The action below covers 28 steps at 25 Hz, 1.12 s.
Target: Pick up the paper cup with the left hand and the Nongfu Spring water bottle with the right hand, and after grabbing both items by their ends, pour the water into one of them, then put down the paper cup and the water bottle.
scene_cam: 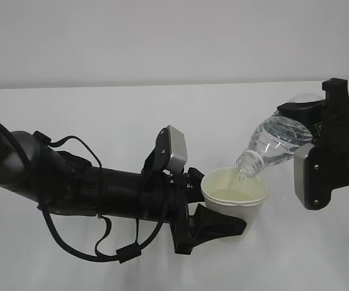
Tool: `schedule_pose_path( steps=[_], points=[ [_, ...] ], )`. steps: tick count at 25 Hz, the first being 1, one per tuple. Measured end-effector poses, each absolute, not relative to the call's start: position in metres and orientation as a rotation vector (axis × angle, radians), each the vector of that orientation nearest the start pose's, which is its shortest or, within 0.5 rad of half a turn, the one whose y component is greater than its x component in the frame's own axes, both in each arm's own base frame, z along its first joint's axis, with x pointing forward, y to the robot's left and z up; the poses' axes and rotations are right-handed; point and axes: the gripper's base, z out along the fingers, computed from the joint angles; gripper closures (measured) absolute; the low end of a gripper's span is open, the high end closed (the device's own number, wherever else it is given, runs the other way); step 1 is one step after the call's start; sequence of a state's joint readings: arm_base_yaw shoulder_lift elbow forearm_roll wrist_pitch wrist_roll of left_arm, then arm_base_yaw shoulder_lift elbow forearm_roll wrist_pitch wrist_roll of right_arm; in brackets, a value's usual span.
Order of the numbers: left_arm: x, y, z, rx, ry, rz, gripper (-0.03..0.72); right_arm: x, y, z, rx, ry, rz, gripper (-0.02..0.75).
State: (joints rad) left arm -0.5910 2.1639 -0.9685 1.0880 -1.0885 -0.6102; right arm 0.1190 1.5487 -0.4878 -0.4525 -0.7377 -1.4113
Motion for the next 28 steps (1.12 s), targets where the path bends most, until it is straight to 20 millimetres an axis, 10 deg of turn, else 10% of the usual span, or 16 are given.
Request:
schedule_pose_path(
  steps=[28],
  points=[
    [0.2705,-0.2675,0.0996,1.231,1.555,-1.185,0.211,0.2698,0.0592,0.1864,-1.683,0.959,-0.855,0.382]
  ],
)
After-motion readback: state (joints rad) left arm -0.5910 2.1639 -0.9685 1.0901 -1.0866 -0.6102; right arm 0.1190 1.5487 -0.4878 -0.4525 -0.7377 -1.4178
